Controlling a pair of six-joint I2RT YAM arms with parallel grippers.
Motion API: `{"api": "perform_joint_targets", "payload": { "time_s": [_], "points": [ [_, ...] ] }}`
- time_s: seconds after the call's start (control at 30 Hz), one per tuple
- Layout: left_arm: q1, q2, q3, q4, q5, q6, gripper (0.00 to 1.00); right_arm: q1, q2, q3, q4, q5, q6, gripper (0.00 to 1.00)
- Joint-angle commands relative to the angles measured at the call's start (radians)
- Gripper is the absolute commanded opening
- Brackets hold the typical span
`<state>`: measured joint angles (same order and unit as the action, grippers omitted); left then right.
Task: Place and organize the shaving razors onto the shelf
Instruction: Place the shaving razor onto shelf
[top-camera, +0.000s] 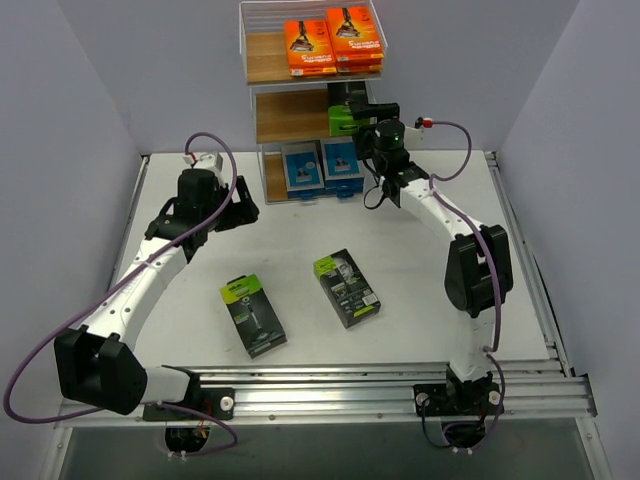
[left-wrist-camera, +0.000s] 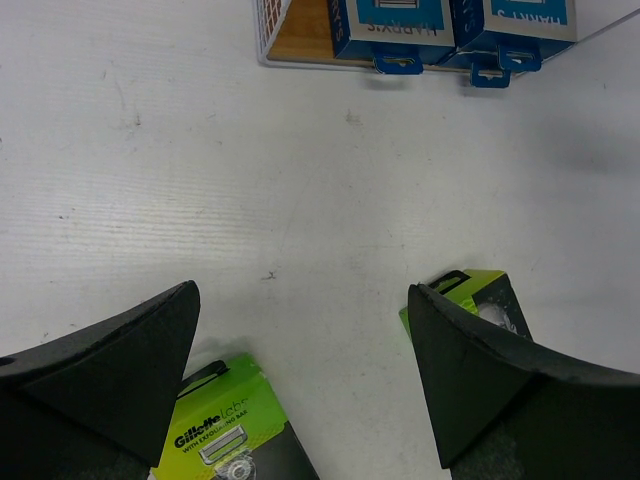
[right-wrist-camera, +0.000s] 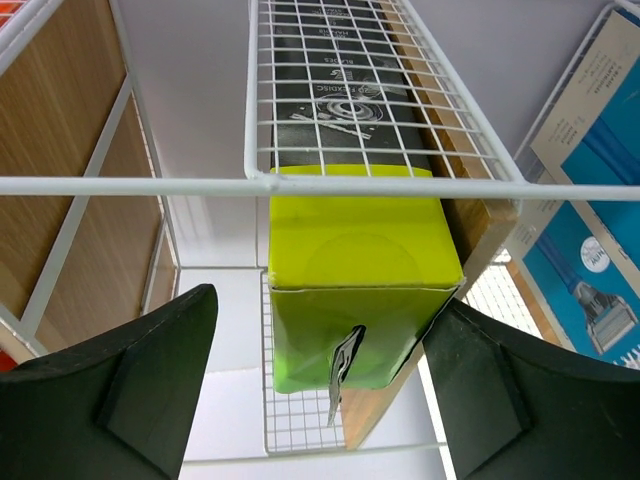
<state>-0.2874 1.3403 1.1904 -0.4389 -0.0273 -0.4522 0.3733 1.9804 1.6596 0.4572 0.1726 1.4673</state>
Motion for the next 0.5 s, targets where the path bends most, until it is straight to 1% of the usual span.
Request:
{"api": "perform_joint_targets", "payload": {
  "time_s": [0.0, 0.2, 0.47],
  "points": [
    [-0.001, 0.008, 0.032, 0.005, 0.024, 0.003, 0.94, -0.010, -0.112, -0.041, -0.006, -0.019, -0.015, 0.77],
    [-0.001, 0.007, 0.034, 0.005, 0.027, 0.009, 0.94, -0.022, -0.160, -0.104, 0.009, -0.030, -0.025, 0.79],
    [-0.001, 0.010, 0.037, 0.002, 0.027, 0.015, 0.94, -0.033, -0.166, -0.118, 0.023, -0.084, -0.048, 0.80]
  ]
}}
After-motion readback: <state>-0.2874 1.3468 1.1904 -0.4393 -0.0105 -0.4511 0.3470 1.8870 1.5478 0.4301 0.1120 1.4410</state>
